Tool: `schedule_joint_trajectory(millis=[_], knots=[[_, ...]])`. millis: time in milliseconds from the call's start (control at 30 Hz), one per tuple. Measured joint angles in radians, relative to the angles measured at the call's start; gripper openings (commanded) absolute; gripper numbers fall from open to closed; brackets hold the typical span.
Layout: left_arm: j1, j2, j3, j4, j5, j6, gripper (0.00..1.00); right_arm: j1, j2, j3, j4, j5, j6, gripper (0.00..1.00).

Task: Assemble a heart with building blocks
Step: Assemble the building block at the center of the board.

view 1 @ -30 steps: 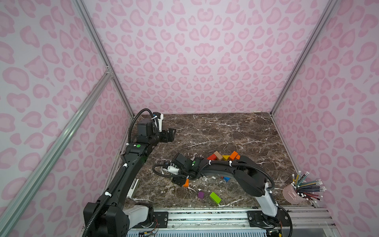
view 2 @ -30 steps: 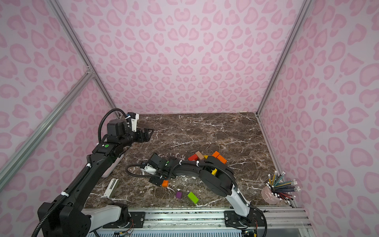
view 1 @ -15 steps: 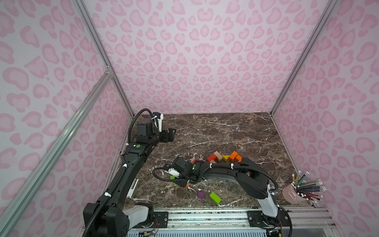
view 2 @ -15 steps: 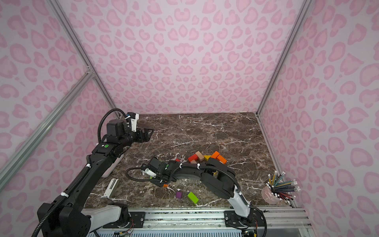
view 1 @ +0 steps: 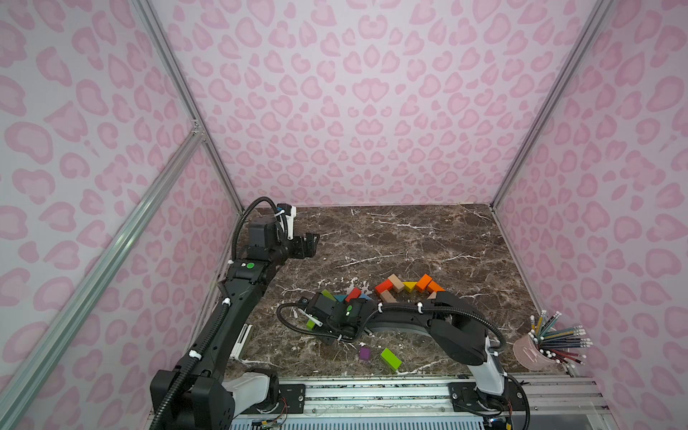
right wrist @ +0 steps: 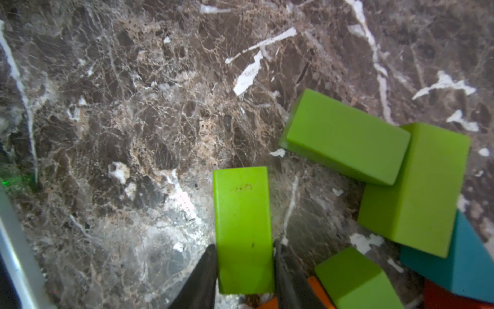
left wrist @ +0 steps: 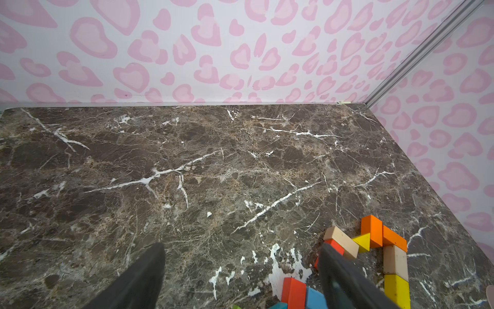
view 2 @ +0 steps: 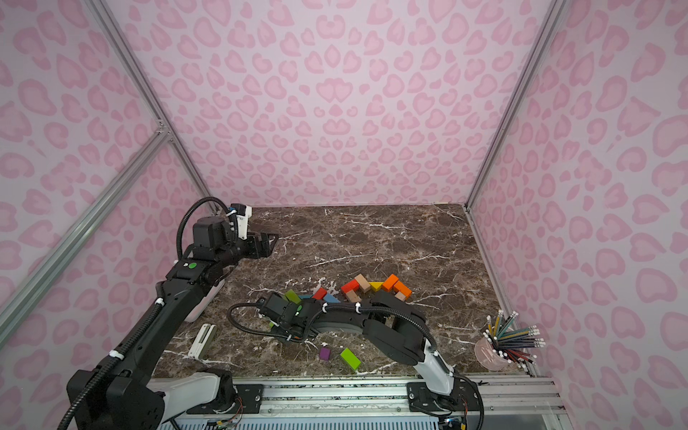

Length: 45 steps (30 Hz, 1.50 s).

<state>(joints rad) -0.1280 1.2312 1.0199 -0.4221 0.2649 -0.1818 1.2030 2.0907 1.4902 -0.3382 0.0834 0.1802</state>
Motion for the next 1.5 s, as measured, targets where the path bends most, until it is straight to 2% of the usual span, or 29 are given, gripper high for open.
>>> schedule_joint_trajectory(millis=[700, 1500], knots=[[0.001, -0.002, -0.003, 0.000, 0.009, 0.000, 0.92, 0.002, 0.021, 0.058, -0.097, 0.089, 0.295, 0.37], [0.003, -0.008, -0.008, 0.000, 0.018, -0.001, 0.91, -0.010, 0.045, 0.093, -0.103, 0.070, 0.346, 0.37]])
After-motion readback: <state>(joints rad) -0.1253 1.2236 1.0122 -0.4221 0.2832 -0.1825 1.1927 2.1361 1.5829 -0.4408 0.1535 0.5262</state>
